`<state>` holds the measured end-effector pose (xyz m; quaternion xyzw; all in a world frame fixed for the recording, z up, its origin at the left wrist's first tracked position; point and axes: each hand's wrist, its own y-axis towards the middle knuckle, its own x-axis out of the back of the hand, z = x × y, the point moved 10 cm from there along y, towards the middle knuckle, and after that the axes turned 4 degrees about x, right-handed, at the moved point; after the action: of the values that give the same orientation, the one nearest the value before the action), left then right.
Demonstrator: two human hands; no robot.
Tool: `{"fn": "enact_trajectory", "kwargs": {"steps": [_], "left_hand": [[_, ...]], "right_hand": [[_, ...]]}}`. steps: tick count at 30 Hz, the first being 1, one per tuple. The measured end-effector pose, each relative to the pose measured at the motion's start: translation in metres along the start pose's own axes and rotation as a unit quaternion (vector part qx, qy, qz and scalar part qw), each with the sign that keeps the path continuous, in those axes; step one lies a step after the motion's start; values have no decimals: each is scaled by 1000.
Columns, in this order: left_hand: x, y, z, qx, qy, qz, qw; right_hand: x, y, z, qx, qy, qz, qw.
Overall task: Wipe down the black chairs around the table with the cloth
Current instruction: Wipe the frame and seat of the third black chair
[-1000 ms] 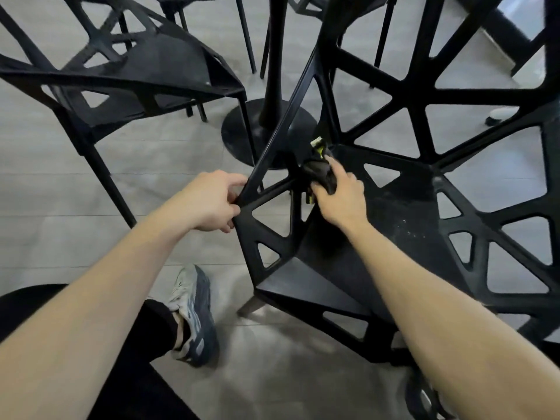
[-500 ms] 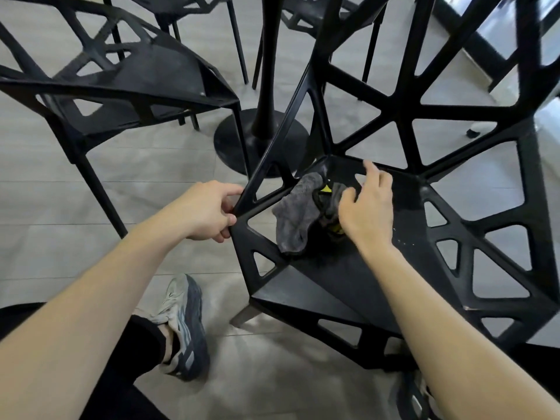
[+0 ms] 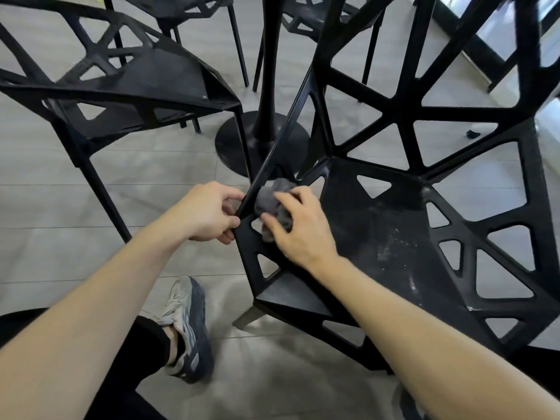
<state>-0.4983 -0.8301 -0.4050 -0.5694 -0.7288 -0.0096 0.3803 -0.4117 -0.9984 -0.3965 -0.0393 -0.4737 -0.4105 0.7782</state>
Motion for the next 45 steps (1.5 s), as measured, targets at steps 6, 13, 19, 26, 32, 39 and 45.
{"fn": "enact_trajectory", "kwargs": {"steps": [6,13,19,26,32,39,45], "left_hand": [[1,-6,8,6,-32,-37,999],[1,-9,11,15,-72,-17,997],[6,-19,15,13,-41,-3,999],[0,-33,28,36,83,93,992],[17,-32,21,-5,118,25,993],[19,-23,-1,-40,120,-6,992],[18,-24,-6,-47,112,-24,992]], "right_hand": [[20,29,-93,-140,-95,17,985],[13,-10,0,94,2,81,992],[68,69,5,-83,80,-148,982],[11,-1,60,106,41,60,992],[13,5,35,-33,6,-13,999],[14,4,65,71,-95,103,988],[17,-15,10,-18,-103,125,987]]}}
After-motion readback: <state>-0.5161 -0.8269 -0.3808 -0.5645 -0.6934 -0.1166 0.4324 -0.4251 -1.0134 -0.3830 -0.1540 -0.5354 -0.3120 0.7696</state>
